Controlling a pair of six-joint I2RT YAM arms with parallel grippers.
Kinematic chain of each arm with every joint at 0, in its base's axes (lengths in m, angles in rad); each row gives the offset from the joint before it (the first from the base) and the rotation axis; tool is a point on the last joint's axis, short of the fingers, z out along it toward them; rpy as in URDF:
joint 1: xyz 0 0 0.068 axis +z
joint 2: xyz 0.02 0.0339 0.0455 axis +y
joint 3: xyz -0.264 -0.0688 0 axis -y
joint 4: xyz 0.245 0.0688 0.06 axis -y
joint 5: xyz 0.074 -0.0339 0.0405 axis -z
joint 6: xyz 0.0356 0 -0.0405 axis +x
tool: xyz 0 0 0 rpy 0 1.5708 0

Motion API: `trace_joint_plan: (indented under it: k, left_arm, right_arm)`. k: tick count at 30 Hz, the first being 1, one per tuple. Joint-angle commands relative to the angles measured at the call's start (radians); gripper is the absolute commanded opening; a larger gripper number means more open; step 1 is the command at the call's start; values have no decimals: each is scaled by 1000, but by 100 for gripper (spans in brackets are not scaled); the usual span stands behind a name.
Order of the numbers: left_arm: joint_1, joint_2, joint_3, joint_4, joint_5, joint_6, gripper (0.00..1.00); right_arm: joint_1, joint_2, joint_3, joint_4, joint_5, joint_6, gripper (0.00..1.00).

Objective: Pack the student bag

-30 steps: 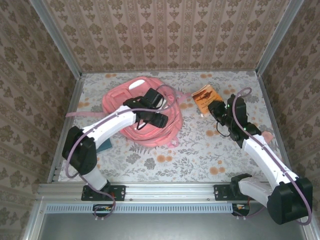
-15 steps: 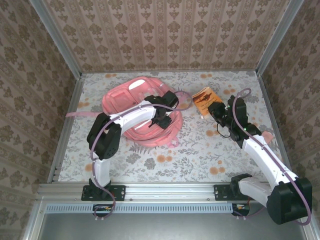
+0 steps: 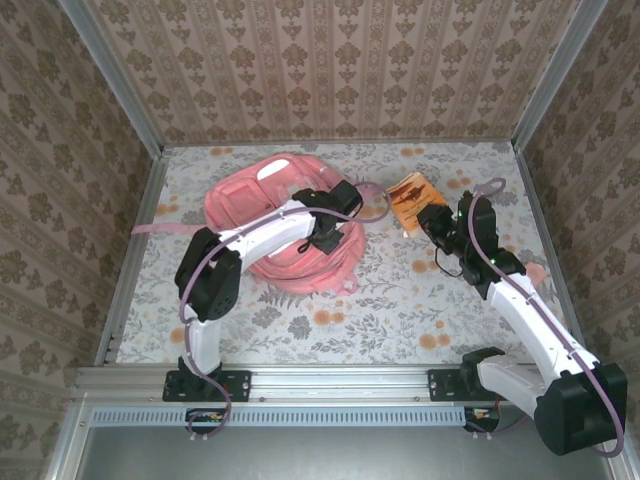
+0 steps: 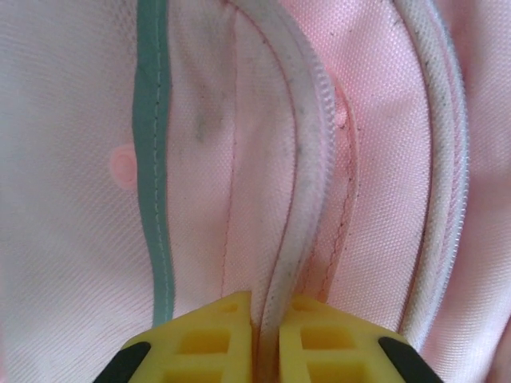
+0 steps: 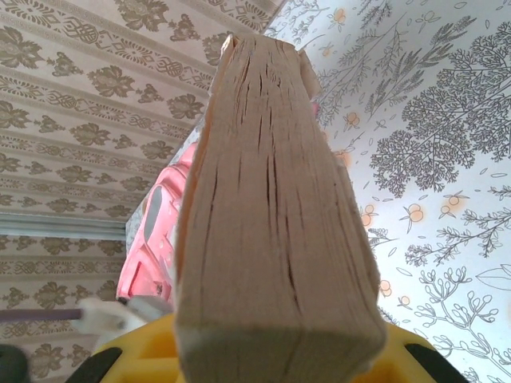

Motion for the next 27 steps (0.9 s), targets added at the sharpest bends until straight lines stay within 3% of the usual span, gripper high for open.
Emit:
trace_joint_plan:
  k: [1,11,17,23,27]
  left_arm:
    - [5,-169,21,24,-123,30,10]
    - [29,-379,-44,315,-287,136,6]
    - [47,-377,-35,373,-189,100,6]
    - [45,-336,11,356,-152,49,5]
    - [28,-350,16,363,-132,35,5]
  right_arm:
    - [-4,-43,-19,7,-27,-20,16]
    - [6,-57,-44,17,-199,-84,16]
    - [76,-44,-89,137,-330,-21,17]
    - [221,65,-61,230,-298,39,17]
    - [264,155,-44,322,-297,94,17]
